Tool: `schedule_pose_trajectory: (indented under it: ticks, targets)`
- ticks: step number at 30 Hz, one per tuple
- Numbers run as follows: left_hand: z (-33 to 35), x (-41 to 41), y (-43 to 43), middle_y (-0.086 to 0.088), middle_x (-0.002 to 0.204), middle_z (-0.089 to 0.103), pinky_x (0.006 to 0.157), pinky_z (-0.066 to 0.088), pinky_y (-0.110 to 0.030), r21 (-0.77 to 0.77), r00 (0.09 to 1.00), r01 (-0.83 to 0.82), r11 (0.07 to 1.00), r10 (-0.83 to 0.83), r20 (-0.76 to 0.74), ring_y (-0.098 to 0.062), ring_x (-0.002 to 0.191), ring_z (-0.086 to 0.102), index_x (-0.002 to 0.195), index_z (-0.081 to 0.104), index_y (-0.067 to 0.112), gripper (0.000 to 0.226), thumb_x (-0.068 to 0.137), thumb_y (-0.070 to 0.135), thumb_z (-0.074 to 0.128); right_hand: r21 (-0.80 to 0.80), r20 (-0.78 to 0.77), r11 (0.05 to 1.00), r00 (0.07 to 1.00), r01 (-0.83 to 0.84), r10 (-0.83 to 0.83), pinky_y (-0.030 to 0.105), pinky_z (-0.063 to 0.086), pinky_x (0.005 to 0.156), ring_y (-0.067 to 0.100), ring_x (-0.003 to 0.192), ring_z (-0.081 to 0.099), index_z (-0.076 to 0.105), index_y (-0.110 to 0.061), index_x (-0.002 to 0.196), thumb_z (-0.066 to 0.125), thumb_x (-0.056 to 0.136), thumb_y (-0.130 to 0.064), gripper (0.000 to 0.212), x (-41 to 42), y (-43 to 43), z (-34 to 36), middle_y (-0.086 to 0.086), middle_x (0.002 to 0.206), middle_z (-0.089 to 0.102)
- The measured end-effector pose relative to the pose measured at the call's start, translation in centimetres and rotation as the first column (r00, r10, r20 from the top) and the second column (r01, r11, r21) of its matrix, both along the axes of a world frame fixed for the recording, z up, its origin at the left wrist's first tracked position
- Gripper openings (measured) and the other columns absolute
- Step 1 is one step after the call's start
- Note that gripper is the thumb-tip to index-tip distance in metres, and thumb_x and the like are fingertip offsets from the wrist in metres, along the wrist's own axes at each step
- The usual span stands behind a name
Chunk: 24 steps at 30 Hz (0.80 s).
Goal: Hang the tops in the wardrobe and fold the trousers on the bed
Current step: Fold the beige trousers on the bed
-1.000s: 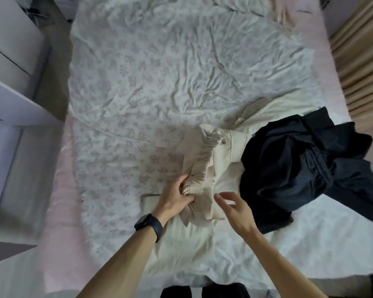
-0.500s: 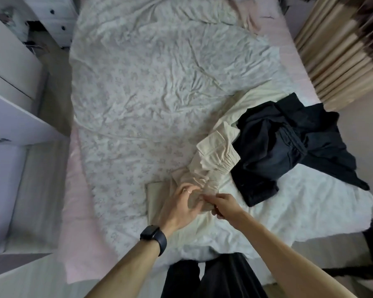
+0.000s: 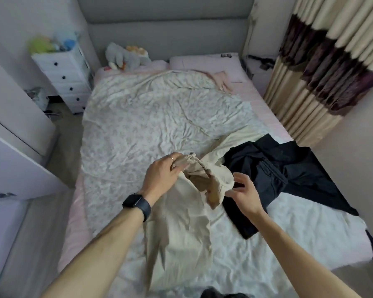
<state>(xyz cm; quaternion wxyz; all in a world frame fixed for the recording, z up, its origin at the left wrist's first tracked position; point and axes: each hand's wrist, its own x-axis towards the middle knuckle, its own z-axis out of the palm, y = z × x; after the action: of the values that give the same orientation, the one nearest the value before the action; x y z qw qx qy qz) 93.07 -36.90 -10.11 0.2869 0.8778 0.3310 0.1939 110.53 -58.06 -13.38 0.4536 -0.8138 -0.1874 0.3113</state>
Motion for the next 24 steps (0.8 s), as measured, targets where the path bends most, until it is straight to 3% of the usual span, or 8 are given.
schedule_pose_trajectory:
  ticks: [2,5,8,13,16,18,22,24]
  targets:
    - [2.5,0.3,1.3,0.014,0.105,0.073,0.068,0.040,-0.009,0.016,0.999,-0.012,1.000,0.011,0.052,-0.008,0.092,0.065,0.114,0.062,0.040,0.023,0.093,0.049,0.065,-0.059,0.122,0.985,0.978,-0.161,0.168,0.017,0.048,0.077,0.013,0.107,0.056,0.034,-0.032,0.151,0.083,0.073,-0.011,0.095,-0.1,-1.5,-1.1,0.000,0.148,0.031]
    - [5.7,0.4,2.2,0.016,0.098,0.073,0.071,0.043,-0.012,0.021,0.997,-0.004,1.000,0.002,0.075,-0.007,0.090,0.065,0.113,0.061,0.043,0.024,0.091,0.051,0.067,-0.138,0.230,0.943,0.917,-0.302,0.327,0.024,0.055,0.084,0.015,0.108,0.055,0.008,-0.045,0.158,0.086,0.071,-0.018,0.120,-0.7,-1.8,-2.3,-0.013,0.159,0.005]
    - [8.0,0.2,2.7,0.015,0.096,0.072,0.073,0.047,-0.022,0.058,0.996,-0.003,0.998,-0.002,0.089,-0.009,0.090,0.064,0.111,0.065,0.040,0.025,0.090,0.053,0.067,-0.125,0.350,0.957,0.891,-0.262,0.290,0.037,0.057,0.089,0.015,0.108,0.060,0.002,-0.043,0.159,0.088,0.074,-0.035,0.121,-0.7,0.5,-1.2,-0.011,0.163,0.008]
    - [11.7,-0.4,2.8,0.020,0.087,0.070,0.070,0.047,-0.019,0.066,0.984,-0.036,0.997,0.024,0.177,0.000,0.086,0.062,0.104,0.066,0.040,0.026,0.087,0.060,0.064,-0.255,0.523,0.895,0.727,-0.365,0.446,0.035,0.053,0.094,0.017,0.136,0.046,-0.006,-0.045,0.157,0.087,0.069,-0.051,0.128,-1.4,3.5,0.2,-0.014,0.163,0.015]
    - [14.9,-1.2,2.4,0.018,0.091,0.071,0.076,0.052,-0.028,0.109,0.976,-0.045,0.993,0.020,0.216,-0.005,0.089,0.064,0.104,0.068,0.036,0.027,0.089,0.058,0.065,-0.297,0.644,0.919,0.656,-0.261,0.394,0.036,0.050,0.086,0.025,0.120,0.056,0.018,-0.035,0.157,0.075,0.082,-0.042,0.095,-3.3,4.1,1.5,-0.007,0.146,0.047]
    - [17.2,-2.4,2.1,0.016,0.092,0.070,0.072,0.048,-0.030,0.189,0.972,-0.082,0.979,0.037,0.231,-0.009,0.088,0.063,0.105,0.066,0.036,0.027,0.090,0.058,0.063,-0.148,0.722,0.972,0.652,-0.181,0.231,0.036,0.042,0.069,0.027,0.102,0.060,0.042,-0.033,0.138,0.063,0.087,-0.022,0.056,-3.8,4.0,3.8,-0.005,0.114,0.065]
    - [22.8,-6.9,1.5,0.021,0.086,0.064,0.067,0.045,-0.027,0.200,0.929,-0.223,0.954,0.145,0.341,0.000,0.079,0.058,0.105,0.055,0.039,0.027,0.089,0.056,0.067,0.115,0.734,0.980,0.679,-0.161,0.026,0.039,0.043,0.056,0.025,0.076,0.057,0.047,-0.033,0.105,0.055,0.093,-0.021,0.019,-2.0,2.2,13.1,-0.008,0.077,0.058]
    - [26.4,-9.2,0.7,0.014,0.084,0.069,0.072,0.049,-0.034,0.222,0.904,-0.271,0.937,0.168,0.394,-0.010,0.080,0.063,0.102,0.059,0.034,0.025,0.089,0.053,0.069,0.216,0.757,0.954,0.653,-0.208,-0.028,0.040,0.045,0.057,0.025,0.070,0.057,0.046,-0.034,0.093,0.053,0.095,-0.020,0.016,-1.2,1.2,19.6,-0.007,0.072,0.057]
